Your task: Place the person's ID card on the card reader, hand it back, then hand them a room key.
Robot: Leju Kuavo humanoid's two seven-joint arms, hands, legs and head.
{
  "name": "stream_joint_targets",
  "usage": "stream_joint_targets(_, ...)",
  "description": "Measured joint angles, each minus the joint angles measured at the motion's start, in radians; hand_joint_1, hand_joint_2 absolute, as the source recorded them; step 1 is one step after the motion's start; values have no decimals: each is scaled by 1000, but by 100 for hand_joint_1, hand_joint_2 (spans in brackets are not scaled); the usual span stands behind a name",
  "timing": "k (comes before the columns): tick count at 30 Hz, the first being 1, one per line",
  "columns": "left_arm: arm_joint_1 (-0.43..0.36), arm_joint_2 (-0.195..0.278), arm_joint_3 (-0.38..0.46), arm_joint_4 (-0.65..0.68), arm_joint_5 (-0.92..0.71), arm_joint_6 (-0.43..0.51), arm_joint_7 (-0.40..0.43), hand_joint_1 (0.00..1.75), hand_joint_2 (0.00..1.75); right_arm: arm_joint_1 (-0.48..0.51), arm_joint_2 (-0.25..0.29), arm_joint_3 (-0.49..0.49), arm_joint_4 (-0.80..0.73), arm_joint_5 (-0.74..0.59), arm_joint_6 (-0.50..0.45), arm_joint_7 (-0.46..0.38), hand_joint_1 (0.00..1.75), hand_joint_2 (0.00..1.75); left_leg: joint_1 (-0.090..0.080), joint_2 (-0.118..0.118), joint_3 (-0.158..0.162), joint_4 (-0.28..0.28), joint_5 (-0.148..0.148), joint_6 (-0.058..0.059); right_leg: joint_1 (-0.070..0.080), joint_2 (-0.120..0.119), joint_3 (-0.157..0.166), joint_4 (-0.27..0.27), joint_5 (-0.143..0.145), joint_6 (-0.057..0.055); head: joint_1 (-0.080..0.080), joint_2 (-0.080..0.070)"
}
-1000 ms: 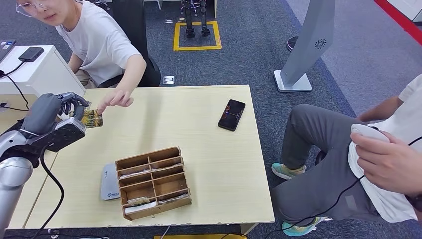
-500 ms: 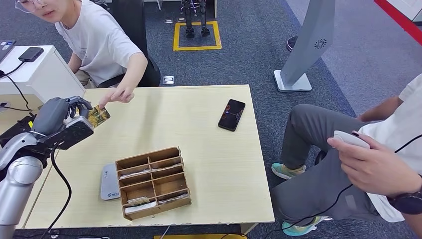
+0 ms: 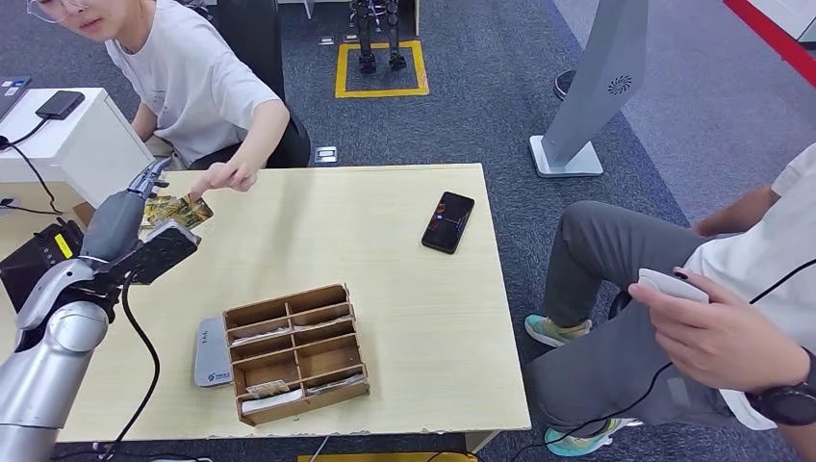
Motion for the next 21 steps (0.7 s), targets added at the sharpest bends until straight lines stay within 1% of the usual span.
stream_joint_targets(11,2,-20,8,30,-23,40,0,0,175,0,0,0,0,0,0,0,0,175,0,0,0,0,0,0,0,0,0,0,0,0,0,0)
stream_joint_targets(17,33,-21,53,29,-111,194,11,0,175,0,0,0,0,0,-1,3,0,175,0,0,0,0,0,0,0,0,0,0,0,0,0,0)
stream_joint_targets(19,62,-20,86,23,-116,243,8,0,175,0,0,1,0,0,-1,5,0,175,0,1,0,0,0,0,0,1,1,1,0,0,0,0)
stream_joint_targets(21,106,-18,141,8,-116,320,-5,0,175,0,0,1,0,0,-1,11,0,175,0,3,0,-1,0,0,0,3,0,1,0,0,0,0)
